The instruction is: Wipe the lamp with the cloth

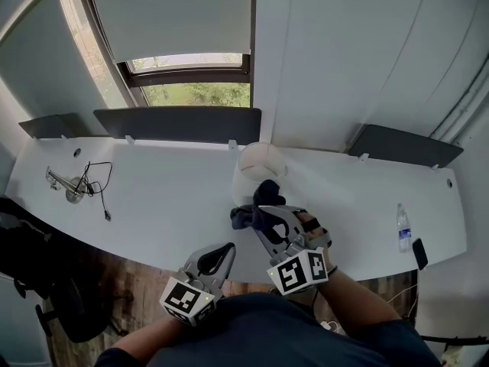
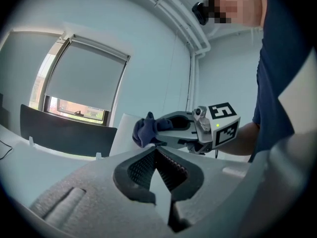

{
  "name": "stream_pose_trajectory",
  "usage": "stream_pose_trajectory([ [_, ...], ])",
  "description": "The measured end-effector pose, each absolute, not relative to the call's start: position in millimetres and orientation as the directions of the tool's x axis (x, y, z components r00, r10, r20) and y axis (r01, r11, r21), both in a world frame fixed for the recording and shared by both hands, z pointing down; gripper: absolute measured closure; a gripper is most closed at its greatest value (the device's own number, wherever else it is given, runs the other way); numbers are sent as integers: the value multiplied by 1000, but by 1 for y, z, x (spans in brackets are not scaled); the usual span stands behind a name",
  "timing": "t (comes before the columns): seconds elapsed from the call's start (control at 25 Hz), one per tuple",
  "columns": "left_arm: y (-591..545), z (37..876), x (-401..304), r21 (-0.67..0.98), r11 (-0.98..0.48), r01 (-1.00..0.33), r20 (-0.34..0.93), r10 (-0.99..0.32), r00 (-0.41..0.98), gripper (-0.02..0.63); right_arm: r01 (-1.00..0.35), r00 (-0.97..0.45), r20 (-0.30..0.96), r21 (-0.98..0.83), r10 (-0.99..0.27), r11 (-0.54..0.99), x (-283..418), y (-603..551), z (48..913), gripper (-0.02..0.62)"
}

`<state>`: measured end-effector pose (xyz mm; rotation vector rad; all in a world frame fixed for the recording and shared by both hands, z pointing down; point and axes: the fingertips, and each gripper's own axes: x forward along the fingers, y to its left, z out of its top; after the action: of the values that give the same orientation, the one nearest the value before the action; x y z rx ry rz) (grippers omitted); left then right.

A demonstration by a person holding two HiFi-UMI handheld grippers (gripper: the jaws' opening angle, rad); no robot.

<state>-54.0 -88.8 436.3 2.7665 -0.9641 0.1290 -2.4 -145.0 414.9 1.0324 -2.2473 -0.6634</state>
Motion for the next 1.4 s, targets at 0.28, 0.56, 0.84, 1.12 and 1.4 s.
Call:
stream_pose_trajectory([
  [0.28,-87,437,-35,149,-787,-599,151,-580,800,600,-528,-503,239,676,-830,514,25,-169,397,491],
  [0.56,-91,448,-35,175,-750,-638,189,-610,770,600,-509,-534,279,647,-798,567,27,-174,436,490],
  [0.84,-94,456,-39,182,-702,-688,248,-645,723,600,-469,-566,349,608,-746,641,26,-172,488,490],
  [1.12,-90,461,-33,159,-712,-684,247,-642,725,600,-442,-559,433,567,-707,695,31,-167,538,491],
  [1.4,-90,459,-25,154,-729,-667,229,-631,742,600,-435,-557,431,577,-710,691,40,-158,526,491],
])
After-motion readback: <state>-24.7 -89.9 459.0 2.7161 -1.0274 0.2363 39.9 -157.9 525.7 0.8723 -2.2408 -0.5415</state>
